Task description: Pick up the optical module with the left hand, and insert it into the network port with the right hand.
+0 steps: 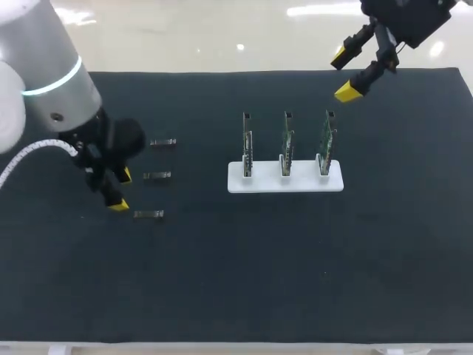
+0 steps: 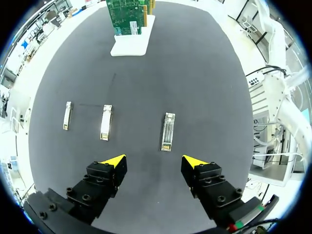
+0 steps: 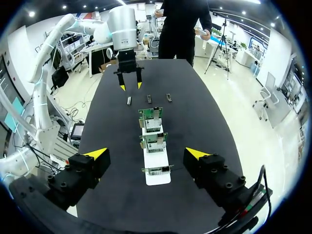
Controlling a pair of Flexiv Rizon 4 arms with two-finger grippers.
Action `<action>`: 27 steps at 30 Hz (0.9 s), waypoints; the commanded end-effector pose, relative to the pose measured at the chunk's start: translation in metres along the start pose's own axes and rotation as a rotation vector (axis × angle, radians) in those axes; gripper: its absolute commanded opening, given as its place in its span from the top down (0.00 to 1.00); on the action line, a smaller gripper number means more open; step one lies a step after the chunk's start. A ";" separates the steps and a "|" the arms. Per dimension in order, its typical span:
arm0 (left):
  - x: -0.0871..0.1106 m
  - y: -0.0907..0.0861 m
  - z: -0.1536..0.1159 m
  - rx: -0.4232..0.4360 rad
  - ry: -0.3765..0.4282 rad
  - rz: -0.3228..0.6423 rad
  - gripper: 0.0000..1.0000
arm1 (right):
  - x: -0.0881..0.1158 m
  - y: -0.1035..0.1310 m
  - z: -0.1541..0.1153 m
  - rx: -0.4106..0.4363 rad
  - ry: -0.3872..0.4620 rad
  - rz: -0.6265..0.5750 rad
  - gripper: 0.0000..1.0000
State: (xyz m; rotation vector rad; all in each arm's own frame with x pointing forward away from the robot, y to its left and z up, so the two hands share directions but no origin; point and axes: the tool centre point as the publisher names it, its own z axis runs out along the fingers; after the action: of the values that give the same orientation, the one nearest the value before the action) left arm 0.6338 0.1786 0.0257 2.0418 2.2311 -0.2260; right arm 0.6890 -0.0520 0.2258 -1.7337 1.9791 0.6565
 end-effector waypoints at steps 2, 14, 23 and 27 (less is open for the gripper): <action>-0.002 0.002 0.006 0.001 0.009 0.001 0.00 | 0.000 -0.001 0.000 -0.002 -0.002 -0.001 0.00; -0.002 -0.002 0.022 -0.003 0.035 0.017 0.00 | 0.000 -0.001 0.000 -0.002 -0.002 -0.001 0.00; -0.005 -0.008 0.032 -0.006 0.047 -0.001 0.00 | 0.000 -0.001 0.000 -0.002 -0.002 -0.001 0.00; -0.008 -0.012 0.034 -0.006 0.049 -0.005 0.00 | 0.000 -0.001 0.000 -0.002 -0.002 -0.001 0.00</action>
State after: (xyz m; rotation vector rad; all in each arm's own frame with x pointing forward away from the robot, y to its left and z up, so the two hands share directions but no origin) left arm 0.6235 0.1653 -0.0041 2.0621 2.2637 -0.1810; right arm 0.6891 -0.0520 0.2258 -1.7337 1.9789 0.6567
